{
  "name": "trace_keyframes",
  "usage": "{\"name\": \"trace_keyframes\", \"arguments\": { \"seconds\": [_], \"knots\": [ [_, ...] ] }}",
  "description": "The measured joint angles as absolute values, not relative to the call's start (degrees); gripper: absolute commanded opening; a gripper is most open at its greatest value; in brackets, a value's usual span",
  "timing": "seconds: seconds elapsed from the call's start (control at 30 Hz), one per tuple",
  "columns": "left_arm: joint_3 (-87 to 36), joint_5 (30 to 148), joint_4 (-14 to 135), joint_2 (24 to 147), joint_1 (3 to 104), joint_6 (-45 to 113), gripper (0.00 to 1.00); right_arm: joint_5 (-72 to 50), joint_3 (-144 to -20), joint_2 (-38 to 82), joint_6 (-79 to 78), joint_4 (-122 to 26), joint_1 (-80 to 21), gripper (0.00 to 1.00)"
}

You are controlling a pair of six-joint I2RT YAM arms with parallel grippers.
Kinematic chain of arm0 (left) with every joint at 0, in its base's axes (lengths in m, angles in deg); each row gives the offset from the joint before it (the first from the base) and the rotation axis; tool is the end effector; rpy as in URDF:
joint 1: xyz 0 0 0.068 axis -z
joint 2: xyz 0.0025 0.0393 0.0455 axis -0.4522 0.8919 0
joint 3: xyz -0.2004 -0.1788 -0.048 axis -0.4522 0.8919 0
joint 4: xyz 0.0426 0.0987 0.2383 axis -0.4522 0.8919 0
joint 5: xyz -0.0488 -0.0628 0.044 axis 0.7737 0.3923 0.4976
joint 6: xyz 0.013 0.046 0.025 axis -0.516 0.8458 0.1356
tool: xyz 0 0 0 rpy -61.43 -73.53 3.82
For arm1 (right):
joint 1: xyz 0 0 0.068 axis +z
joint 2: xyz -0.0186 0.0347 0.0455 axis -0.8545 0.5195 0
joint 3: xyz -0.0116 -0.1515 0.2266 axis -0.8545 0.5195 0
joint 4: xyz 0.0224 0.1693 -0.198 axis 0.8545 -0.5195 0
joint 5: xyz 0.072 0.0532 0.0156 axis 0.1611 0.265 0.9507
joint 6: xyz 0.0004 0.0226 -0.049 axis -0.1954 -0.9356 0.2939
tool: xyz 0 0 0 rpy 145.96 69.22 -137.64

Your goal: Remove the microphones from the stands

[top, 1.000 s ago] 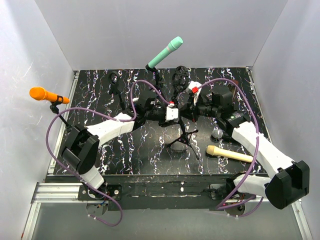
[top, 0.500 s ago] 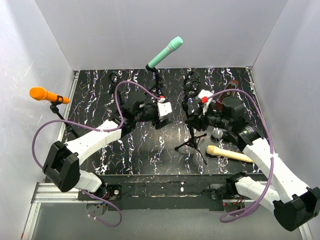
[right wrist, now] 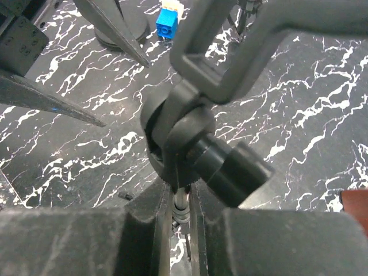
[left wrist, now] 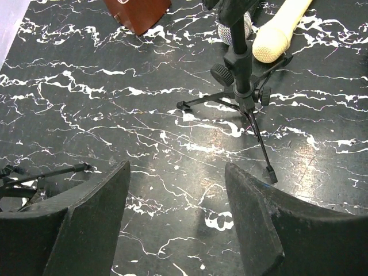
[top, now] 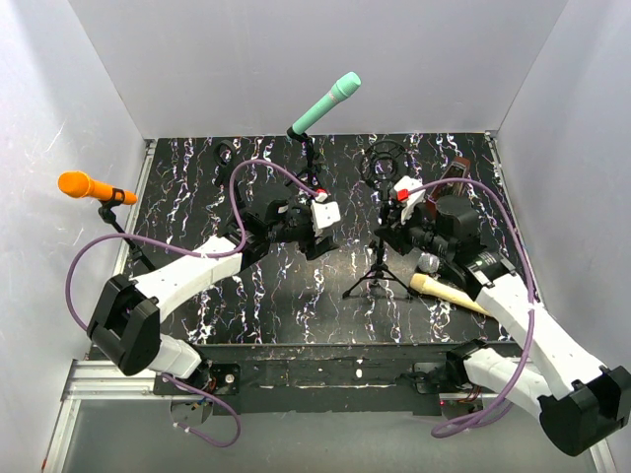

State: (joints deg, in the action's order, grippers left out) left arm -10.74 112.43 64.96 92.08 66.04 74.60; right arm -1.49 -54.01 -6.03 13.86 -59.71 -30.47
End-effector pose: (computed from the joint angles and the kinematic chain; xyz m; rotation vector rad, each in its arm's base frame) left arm 0.2386 -0.2183 0.2823 1.4076 1.4518 -0.6644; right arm 0.1834 0.1105 0.3283 -0.7817 1.7317 0.5241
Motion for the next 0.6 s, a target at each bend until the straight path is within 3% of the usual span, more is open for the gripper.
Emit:
{"name": "trace_keyframes", "arguments": {
  "seconds": [0.13, 0.6],
  "knots": [
    [-11.3, 112.3, 66.2, 92.1, 66.1, 74.8, 0.66, -0.8, -53.9, -4.6, 14.8, -57.5, -30.5, 0.02],
    [-12.7, 120.4, 68.5, 93.4, 66.5, 88.0, 0.55, 20.6, -64.7, 12.4, 16.8, -56.1, -30.5, 0.01]
  ]
}}
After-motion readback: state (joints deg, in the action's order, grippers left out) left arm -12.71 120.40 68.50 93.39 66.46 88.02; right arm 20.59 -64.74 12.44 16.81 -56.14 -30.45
